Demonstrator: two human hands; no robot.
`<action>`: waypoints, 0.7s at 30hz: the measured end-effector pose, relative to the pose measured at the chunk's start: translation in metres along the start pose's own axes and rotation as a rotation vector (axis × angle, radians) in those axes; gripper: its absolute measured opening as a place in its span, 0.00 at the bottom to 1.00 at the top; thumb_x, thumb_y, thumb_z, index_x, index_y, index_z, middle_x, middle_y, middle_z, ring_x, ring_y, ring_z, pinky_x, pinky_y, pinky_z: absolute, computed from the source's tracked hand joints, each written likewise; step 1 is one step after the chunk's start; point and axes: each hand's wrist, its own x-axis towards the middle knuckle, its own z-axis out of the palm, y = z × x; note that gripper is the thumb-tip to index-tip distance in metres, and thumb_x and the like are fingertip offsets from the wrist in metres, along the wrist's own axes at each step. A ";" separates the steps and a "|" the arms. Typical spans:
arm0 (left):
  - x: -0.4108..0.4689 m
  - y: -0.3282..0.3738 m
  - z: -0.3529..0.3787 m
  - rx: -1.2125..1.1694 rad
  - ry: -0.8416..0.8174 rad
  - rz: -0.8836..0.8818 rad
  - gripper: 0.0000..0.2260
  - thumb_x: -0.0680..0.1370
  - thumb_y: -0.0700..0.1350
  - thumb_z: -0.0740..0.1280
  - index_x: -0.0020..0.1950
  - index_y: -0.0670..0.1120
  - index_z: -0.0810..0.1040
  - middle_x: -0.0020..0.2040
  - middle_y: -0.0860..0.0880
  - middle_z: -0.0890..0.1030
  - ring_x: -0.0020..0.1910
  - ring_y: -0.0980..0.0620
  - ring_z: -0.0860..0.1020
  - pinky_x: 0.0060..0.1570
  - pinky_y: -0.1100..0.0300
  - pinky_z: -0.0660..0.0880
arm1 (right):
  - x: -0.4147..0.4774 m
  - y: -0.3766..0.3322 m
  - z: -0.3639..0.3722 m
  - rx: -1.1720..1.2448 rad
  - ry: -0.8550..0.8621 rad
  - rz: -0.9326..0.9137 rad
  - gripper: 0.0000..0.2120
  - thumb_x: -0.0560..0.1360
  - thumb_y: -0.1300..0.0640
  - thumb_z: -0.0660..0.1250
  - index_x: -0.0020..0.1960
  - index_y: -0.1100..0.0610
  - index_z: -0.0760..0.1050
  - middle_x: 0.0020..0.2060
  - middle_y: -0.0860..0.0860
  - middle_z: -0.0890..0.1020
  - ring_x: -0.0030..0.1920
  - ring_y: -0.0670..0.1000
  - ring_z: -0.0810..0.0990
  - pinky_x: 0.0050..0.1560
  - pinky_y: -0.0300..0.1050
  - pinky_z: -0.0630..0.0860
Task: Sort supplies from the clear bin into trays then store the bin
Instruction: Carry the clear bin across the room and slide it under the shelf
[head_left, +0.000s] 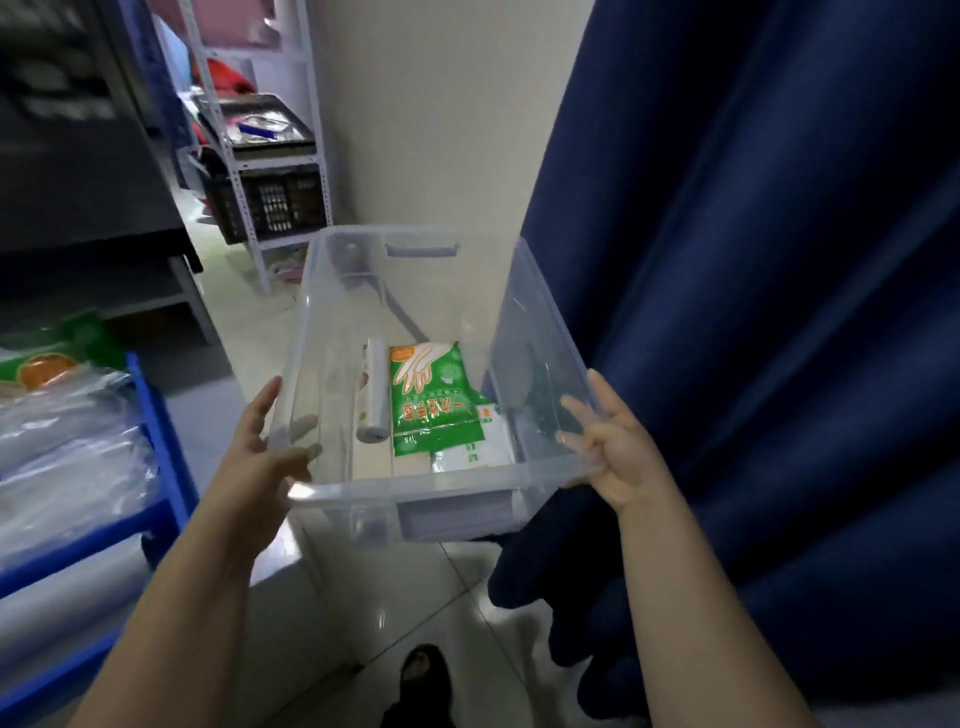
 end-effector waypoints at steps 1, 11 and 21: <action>0.021 0.006 0.000 -0.013 0.021 0.009 0.40 0.67 0.26 0.61 0.57 0.72 0.72 0.62 0.45 0.75 0.56 0.42 0.78 0.46 0.50 0.77 | 0.024 -0.003 0.009 0.008 -0.021 -0.005 0.40 0.71 0.78 0.48 0.71 0.41 0.63 0.71 0.54 0.68 0.64 0.64 0.72 0.58 0.63 0.66; 0.201 0.060 0.025 -0.044 0.136 0.094 0.39 0.71 0.23 0.54 0.64 0.66 0.68 0.57 0.46 0.77 0.50 0.46 0.77 0.28 0.67 0.72 | 0.231 -0.061 0.082 0.023 -0.177 -0.068 0.37 0.73 0.78 0.49 0.73 0.48 0.63 0.66 0.51 0.73 0.53 0.44 0.82 0.51 0.48 0.76; 0.369 0.080 0.049 -0.057 0.339 0.131 0.39 0.72 0.22 0.53 0.72 0.59 0.62 0.62 0.43 0.72 0.54 0.43 0.72 0.37 0.60 0.71 | 0.456 -0.100 0.152 -0.129 -0.512 -0.041 0.16 0.79 0.64 0.59 0.63 0.50 0.73 0.52 0.56 0.76 0.48 0.60 0.70 0.39 0.52 0.70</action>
